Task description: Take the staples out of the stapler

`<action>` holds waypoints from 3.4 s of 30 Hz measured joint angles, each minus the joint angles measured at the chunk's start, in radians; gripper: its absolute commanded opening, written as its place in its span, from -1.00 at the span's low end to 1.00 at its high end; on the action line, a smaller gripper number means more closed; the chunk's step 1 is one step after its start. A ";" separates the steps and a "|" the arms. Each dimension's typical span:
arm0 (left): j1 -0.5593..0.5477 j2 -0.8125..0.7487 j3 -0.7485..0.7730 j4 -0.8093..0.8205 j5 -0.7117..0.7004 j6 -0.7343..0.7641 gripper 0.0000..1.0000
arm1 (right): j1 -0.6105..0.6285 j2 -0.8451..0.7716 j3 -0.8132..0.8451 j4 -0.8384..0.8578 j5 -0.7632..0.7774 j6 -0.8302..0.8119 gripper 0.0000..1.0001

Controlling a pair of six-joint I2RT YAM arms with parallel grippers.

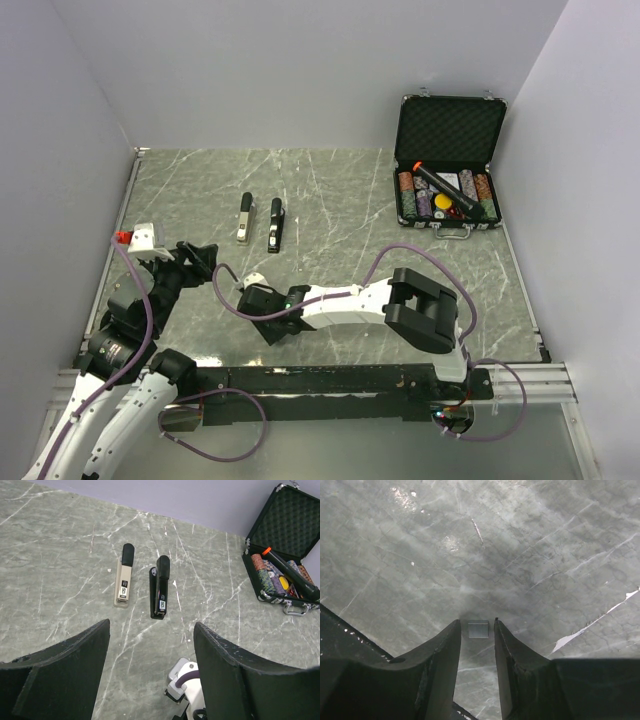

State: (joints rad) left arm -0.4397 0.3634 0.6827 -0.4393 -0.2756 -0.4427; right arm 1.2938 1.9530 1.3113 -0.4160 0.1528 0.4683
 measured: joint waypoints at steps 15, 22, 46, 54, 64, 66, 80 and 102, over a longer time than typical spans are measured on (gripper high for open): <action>0.000 0.000 0.000 0.000 0.000 0.000 0.45 | 0.006 0.000 0.003 -0.026 0.047 0.013 -0.61; 0.000 0.000 0.000 0.000 0.000 0.000 0.46 | 0.010 -0.002 0.003 -0.034 0.078 0.014 -0.62; 0.005 0.000 0.000 0.008 0.008 -0.001 0.45 | -0.105 -0.540 -0.456 -0.154 0.227 0.122 -0.60; 0.005 0.001 0.000 0.008 0.009 -0.001 0.45 | -0.301 -0.713 -0.579 -0.175 0.204 0.125 -0.60; 0.006 0.003 0.000 0.008 0.009 -0.001 0.45 | -0.417 -0.722 -0.634 -0.160 0.134 0.114 -0.61; 0.006 0.008 0.000 0.008 0.009 -0.001 0.45 | -0.430 -0.722 -0.642 -0.154 0.124 0.114 -0.61; 0.006 0.016 0.000 0.008 0.009 -0.001 0.46 | -0.473 -0.700 -0.663 -0.101 0.077 0.113 -0.61; 0.006 0.016 0.000 0.008 0.009 -0.001 0.46 | -0.494 -0.658 -0.677 -0.084 0.066 0.115 -0.61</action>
State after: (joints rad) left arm -0.4332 0.3790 0.6827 -0.4316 -0.2668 -0.4435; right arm 0.7994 1.2953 0.6342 -0.4999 0.2188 0.5835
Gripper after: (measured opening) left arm 0.731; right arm 0.232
